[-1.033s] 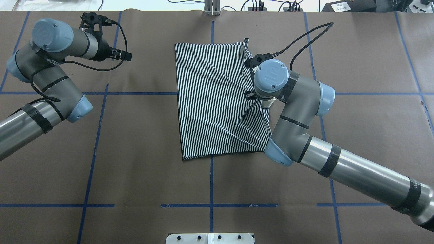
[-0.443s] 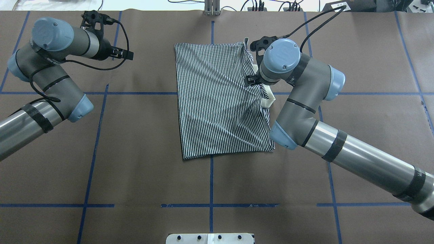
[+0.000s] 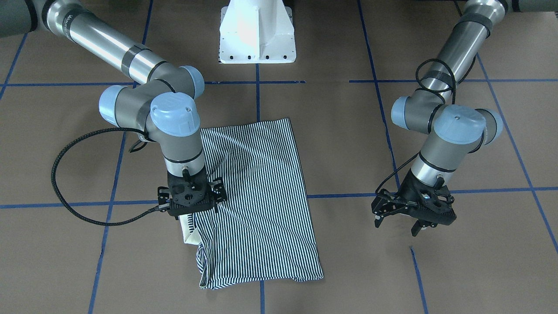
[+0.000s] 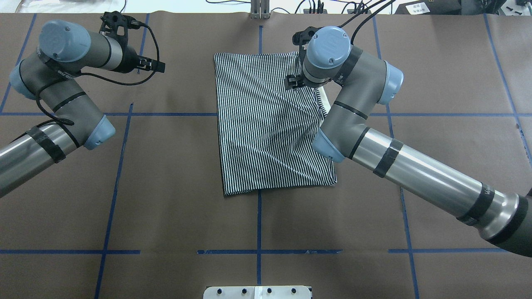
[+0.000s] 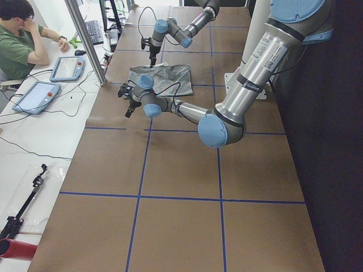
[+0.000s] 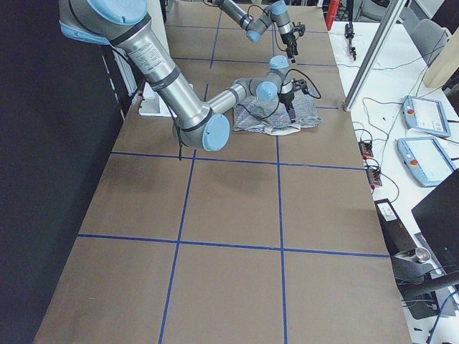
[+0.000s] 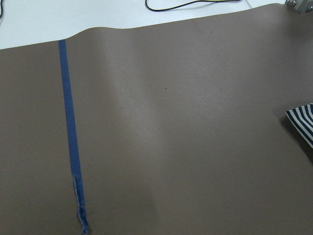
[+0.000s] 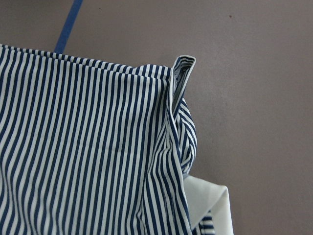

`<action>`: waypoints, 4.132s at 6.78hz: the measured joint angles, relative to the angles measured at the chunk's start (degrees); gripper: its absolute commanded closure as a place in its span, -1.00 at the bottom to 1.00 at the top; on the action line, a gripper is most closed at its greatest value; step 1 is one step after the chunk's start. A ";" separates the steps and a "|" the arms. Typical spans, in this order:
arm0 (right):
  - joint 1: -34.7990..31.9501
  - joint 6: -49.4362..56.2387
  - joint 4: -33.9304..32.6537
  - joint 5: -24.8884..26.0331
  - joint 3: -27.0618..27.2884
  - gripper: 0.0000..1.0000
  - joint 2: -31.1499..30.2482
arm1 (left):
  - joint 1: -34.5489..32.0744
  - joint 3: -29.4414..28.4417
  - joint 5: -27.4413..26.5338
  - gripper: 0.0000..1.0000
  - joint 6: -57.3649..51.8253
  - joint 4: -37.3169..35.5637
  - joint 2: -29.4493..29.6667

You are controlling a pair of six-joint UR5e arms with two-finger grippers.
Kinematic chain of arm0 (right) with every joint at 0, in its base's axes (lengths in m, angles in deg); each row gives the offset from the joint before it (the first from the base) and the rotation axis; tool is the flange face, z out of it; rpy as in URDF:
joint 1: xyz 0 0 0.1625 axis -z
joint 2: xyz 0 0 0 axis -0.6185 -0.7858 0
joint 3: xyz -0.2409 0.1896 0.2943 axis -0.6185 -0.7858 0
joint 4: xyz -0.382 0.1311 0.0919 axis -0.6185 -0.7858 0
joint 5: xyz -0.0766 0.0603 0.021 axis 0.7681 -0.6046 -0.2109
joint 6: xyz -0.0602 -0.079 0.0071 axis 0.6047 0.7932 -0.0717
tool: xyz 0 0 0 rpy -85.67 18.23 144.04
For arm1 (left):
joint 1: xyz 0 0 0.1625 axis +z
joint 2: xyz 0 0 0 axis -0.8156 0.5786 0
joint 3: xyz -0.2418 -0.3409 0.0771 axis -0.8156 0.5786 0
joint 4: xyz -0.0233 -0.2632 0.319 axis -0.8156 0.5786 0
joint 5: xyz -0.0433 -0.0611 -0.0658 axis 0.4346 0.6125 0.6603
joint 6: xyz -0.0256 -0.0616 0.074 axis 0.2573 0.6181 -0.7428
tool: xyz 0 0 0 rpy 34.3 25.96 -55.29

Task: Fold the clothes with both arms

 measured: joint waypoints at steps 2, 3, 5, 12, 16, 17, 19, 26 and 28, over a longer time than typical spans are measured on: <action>-1.21 -0.37 4.46 -0.51 -7.00 -1.00 2.02 | 0.05 0.93 -0.02 -1.00 0.95 -0.19 0.00; -1.47 -0.13 4.78 -0.84 -8.21 -1.00 2.23 | 0.10 1.22 -0.03 -1.00 1.11 -0.27 0.00; -2.58 2.96 3.40 -1.35 -9.14 -1.00 2.12 | 0.32 1.35 -0.03 -1.00 1.18 -0.36 -0.02; -5.23 6.69 -2.51 -6.71 7.51 -1.00 -7.27 | 4.24 6.89 0.06 -1.00 8.85 -0.77 -1.41; -2.83 -10.77 -0.43 -7.35 31.59 -1.00 -22.16 | 16.75 24.30 -2.56 -0.99 26.73 -9.41 -4.92; -1.87 -18.15 4.91 -7.43 34.62 -0.99 -25.82 | 20.64 26.61 -5.81 -0.49 32.00 -10.39 -5.82; -0.15 -31.25 14.94 -6.67 36.16 -1.00 -30.57 | 26.26 27.75 -11.54 -0.26 42.71 -12.61 -6.53; 0.82 -34.79 17.30 -5.50 36.02 -1.00 -31.56 | 31.67 27.53 -14.00 -0.11 48.43 -19.17 -5.86; 0.87 -34.79 17.30 -5.50 35.92 -1.00 -31.56 | 31.84 27.29 -14.00 -0.06 48.47 -19.18 -5.59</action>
